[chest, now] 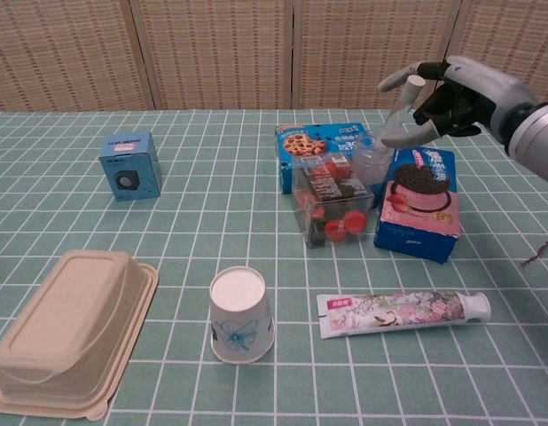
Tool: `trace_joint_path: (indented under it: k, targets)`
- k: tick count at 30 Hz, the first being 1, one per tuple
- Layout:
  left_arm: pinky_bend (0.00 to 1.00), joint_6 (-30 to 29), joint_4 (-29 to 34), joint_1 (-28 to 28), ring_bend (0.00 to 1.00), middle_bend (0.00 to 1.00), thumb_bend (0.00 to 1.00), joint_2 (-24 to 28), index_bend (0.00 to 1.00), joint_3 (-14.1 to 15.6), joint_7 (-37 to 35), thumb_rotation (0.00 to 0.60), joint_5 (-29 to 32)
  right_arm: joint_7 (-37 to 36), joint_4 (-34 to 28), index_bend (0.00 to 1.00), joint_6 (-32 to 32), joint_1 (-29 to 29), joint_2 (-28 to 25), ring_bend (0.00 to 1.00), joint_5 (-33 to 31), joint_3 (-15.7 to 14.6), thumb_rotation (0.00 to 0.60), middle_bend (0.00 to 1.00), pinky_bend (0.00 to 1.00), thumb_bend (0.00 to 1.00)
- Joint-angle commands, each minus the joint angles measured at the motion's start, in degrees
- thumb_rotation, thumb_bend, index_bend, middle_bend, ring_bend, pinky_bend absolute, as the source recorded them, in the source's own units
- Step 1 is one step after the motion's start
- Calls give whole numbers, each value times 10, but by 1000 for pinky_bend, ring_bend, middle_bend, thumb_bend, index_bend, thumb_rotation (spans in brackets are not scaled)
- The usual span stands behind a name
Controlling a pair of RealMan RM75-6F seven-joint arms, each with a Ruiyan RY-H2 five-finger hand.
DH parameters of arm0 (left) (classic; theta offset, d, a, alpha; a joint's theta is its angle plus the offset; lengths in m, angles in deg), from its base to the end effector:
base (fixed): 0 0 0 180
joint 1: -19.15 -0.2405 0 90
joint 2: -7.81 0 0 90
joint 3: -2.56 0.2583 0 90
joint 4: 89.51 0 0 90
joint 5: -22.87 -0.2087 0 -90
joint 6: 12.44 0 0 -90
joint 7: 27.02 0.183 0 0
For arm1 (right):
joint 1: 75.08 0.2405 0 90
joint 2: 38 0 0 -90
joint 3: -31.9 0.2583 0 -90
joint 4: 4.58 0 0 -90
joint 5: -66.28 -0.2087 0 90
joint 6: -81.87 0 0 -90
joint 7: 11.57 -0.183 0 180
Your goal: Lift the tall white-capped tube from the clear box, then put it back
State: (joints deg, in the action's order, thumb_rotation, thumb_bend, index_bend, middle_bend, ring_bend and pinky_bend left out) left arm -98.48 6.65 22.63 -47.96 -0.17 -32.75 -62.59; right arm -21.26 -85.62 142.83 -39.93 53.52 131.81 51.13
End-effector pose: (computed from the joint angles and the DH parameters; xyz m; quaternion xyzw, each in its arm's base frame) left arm -0.3132 0.2117 0.2047 -0.5789 -0.3964 -0.3938 0.5938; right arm -0.1648 -0.3984 0.0110 0.5274 -0.5443 0.5364 0.3713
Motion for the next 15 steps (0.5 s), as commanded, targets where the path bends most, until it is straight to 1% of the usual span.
trace_joint_path:
  k: [1, 4, 6, 7, 9, 11, 13, 15]
  targets:
    - [338, 1, 0, 1, 181, 243, 358, -1, 430, 0, 2, 600, 1, 19, -26, 239, 23, -14, -20, 1000, 16, -10, 600, 1000, 1000, 105]
    - [338, 3, 0, 1, 181, 243, 357, -1, 430, -1, 5, 600, 3, 40, -56, 232, 43, -28, -44, 1000, 34, -22, 600, 1000, 1000, 88]
    - [338, 3, 1, 1, 181, 243, 357, -2, 430, -1, 7, 600, 4, 60, -75, 207, 52, -37, -64, 1000, 47, -34, 600, 1000, 1000, 66]
    - [338, 3, 1, 1, 181, 243, 357, -2, 430, -1, 9, 600, 4, 84, -86, 178, 57, -42, -81, 1000, 57, -45, 600, 1000, 1000, 55]
    - [338, 2, 1, 1, 181, 243, 358, -3, 430, -1, 10, 600, 5, 136, -101, 74, 72, -52, -104, 1000, 72, -63, 600, 996, 1000, 31]
    - [338, 4, 1, 2, 181, 243, 357, -4, 430, -1, 13, 600, 6, 198, -114, 10, 111, -68, -117, 997, 90, -78, 600, 974, 1000, 11]
    - [338, 5, 1, 3, 181, 243, 357, -6, 430, -1, 15, 600, 6, 230, -126, 0, 143, -85, -122, 983, 106, -90, 600, 938, 1000, 1]
    - [338, 5, 1, 3, 181, 243, 357, -7, 430, -1, 18, 600, 5, 241, -137, 0, 160, -96, -129, 956, 116, -99, 600, 895, 1000, 0]
